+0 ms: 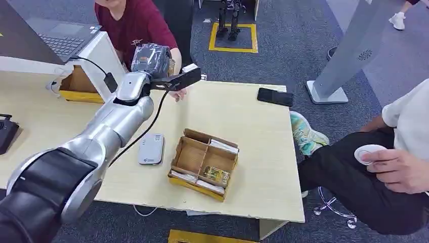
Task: Pass the card to the sensor for recognition and then transmit it.
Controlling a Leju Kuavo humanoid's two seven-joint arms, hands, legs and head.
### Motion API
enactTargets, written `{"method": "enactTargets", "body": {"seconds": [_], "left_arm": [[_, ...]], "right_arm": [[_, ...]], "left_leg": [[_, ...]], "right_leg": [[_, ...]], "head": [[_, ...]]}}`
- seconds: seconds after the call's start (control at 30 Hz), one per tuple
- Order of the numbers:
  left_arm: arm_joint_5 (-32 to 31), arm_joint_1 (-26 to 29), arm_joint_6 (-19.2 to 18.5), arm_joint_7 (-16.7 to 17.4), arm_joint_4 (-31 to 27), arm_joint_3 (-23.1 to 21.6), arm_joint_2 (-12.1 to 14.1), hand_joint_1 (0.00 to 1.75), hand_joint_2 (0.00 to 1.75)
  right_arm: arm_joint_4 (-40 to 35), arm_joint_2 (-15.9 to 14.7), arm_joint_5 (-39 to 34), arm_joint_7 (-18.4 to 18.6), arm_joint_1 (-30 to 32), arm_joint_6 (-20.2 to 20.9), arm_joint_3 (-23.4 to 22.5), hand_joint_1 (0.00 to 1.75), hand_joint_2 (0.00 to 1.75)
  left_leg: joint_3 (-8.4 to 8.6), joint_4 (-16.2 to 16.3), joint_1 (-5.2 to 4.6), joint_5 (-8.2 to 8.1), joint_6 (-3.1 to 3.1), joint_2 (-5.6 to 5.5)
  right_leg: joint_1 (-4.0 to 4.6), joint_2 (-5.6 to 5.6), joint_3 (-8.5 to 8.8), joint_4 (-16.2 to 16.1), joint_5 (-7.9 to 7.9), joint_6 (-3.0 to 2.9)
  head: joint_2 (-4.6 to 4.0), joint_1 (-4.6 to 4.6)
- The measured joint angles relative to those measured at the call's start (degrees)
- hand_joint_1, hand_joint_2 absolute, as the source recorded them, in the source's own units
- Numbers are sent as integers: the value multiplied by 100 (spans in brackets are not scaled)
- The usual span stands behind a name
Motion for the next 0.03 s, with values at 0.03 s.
{"method": "enactTargets", "body": {"seconds": [0.03], "left_arm": [[-9, 4, 13, 7, 37, 15, 11, 175, 175]], "right_arm": [[0, 0, 0, 7, 0, 11, 7, 0, 0]], "left_leg": [[0, 0, 0, 0, 0, 0]], "right_leg": [[0, 0, 0, 0, 0, 0]], "head": [[0, 2]]}}
